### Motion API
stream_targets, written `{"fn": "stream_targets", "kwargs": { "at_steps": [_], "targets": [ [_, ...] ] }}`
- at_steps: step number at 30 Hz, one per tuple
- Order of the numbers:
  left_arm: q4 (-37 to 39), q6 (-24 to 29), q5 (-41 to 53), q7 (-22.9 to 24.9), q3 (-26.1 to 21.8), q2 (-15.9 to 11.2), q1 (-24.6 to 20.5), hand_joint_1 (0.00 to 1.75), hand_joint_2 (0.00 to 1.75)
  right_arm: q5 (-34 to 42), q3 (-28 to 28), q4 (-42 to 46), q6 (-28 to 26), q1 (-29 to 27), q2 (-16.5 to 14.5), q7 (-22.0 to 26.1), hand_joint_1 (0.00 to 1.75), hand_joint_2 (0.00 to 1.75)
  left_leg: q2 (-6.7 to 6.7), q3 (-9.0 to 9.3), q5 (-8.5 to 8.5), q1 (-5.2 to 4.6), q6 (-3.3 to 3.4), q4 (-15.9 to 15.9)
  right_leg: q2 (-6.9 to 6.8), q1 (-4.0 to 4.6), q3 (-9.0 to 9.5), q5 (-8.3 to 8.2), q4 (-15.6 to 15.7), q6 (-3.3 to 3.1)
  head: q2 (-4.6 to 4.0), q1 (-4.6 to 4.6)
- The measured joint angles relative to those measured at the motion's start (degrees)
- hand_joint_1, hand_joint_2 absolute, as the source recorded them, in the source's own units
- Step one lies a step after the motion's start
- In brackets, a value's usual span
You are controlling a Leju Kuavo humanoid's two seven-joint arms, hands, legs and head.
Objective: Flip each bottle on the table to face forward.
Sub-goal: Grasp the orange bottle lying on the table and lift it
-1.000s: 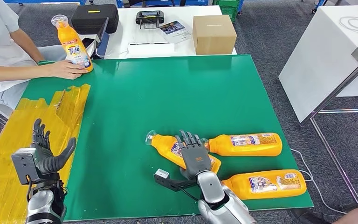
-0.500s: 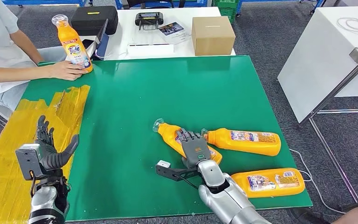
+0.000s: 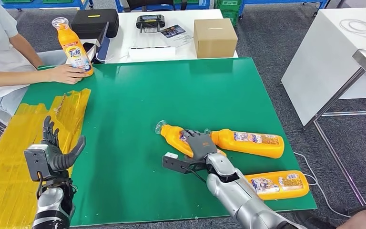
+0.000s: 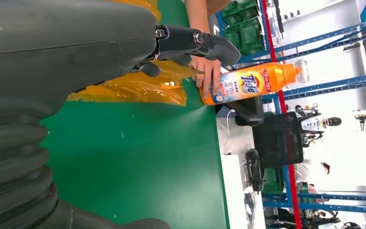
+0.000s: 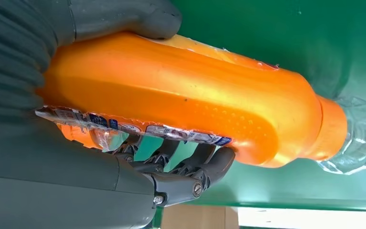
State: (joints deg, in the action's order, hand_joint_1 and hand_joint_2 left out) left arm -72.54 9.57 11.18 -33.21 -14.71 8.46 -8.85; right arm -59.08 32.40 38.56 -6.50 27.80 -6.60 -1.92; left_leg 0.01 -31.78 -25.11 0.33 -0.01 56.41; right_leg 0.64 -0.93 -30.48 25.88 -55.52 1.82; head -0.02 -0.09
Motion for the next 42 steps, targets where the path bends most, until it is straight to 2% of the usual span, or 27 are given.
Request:
{"fn": "stream_targets", "kwargs": {
  "at_steps": [4, 10, 26, 33, 42],
  "targets": [
    [0.5, 0.7, 0.6, 0.0, 1.1, 0.0, -0.3, 0.00, 1.75, 2.5, 0.2, -0.9, -0.3, 0.8, -0.1, 1.4, 1.74, 1.75, 0.03, 0.05, 0.01, 0.00, 0.00, 0.0, 0.03, 0.00, 0.43, -0.03, 0.0, 0.00, 0.00, 0.01],
    [1.0, 0.7, 0.6, 0.0, 2.5, 0.0, -0.6, 0.00, 1.75, 1.4, 2.4, -1.8, -2.3, 1.3, -1.0, 4.6, 1.75, 1.75, 0.08, 0.05, 0.03, 0.00, -0.01, 0.0, 0.07, 0.00, 0.53, -0.07, 0.0, -0.02, 0.00, -0.01],
    [2.3, 0.3, 0.6, 0.0, 3.5, 0.0, -1.8, 0.00, 1.75, -3.2, 9.3, -2.2, -8.6, 0.5, -4.2, 9.1, 1.75, 1.75, 0.02, -0.52, 0.03, 0.13, -0.03, 0.0, 0.06, 0.13, 0.04, -0.07, 0.0, -0.03, 0.00, 0.00],
    [4.8, -0.3, 0.1, -0.6, 4.8, 0.0, -4.4, 0.00, 1.75, -7.7, 14.6, -2.2, -14.1, 0.1, -3.7, 16.2, 1.75, 1.75, -0.16, -0.81, 0.06, 0.13, -0.04, 0.0, 0.02, 0.12, -0.20, -0.07, 0.0, -0.03, 0.00, -0.01],
    [7.7, -0.4, -0.6, -1.0, 5.8, -0.1, -6.5, 0.00, 1.75, -9.6, 17.6, -2.2, -17.6, 0.5, -2.0, 16.8, 1.75, 1.75, -0.19, -0.97, 0.05, 0.12, -0.04, 0.0, 0.00, 0.11, -0.34, -0.07, 0.0, -0.03, 0.00, -0.01]
  ]
}}
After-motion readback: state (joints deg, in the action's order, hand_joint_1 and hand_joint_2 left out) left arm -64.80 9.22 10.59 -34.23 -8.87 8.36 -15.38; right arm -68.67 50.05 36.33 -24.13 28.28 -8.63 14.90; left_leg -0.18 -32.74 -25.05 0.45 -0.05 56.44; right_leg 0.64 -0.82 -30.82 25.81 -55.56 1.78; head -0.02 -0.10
